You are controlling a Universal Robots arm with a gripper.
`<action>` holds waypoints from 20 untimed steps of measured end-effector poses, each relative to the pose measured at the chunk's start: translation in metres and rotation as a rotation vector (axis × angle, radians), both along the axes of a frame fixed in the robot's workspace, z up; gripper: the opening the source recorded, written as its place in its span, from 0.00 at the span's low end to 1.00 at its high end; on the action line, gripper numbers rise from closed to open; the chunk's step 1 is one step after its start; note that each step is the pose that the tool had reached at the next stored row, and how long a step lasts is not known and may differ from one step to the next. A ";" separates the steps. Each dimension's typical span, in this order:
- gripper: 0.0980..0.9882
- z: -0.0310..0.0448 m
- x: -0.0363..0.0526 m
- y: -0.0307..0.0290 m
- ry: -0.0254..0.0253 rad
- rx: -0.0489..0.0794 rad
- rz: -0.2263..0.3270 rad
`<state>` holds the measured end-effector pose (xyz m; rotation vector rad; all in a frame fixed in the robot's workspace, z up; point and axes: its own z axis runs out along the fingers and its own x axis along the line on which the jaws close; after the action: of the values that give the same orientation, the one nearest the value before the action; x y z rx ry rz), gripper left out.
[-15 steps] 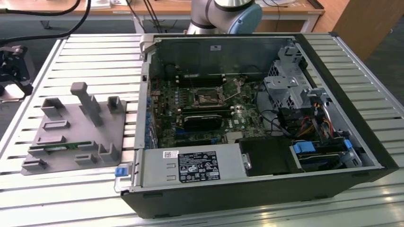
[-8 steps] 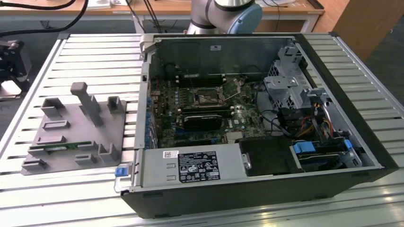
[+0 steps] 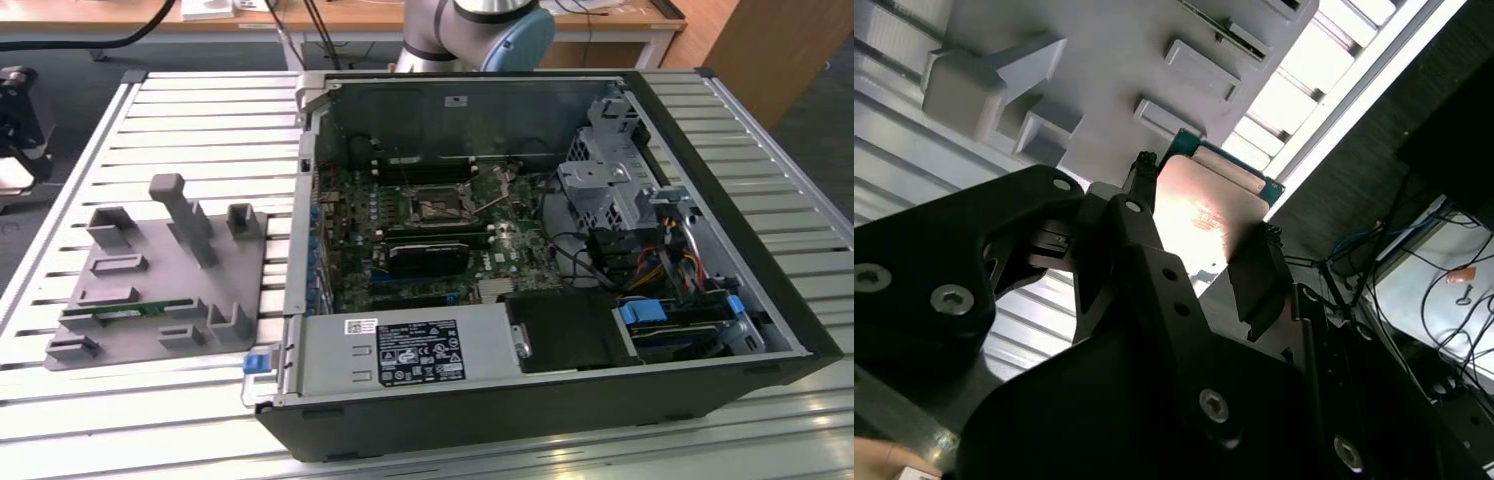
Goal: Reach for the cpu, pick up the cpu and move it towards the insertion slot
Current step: 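Pick up the cpu and move it towards the insertion slot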
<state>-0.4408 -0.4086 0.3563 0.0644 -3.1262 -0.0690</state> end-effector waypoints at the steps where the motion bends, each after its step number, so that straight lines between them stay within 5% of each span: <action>1: 0.49 0.0018 0.0000 0.0000 0.0000 0.000 0.000; 20: 0.49 0.0364 0.0000 0.0000 0.0001 0.000 0.000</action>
<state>-0.4408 -0.4086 0.3927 0.0644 -3.1261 -0.0690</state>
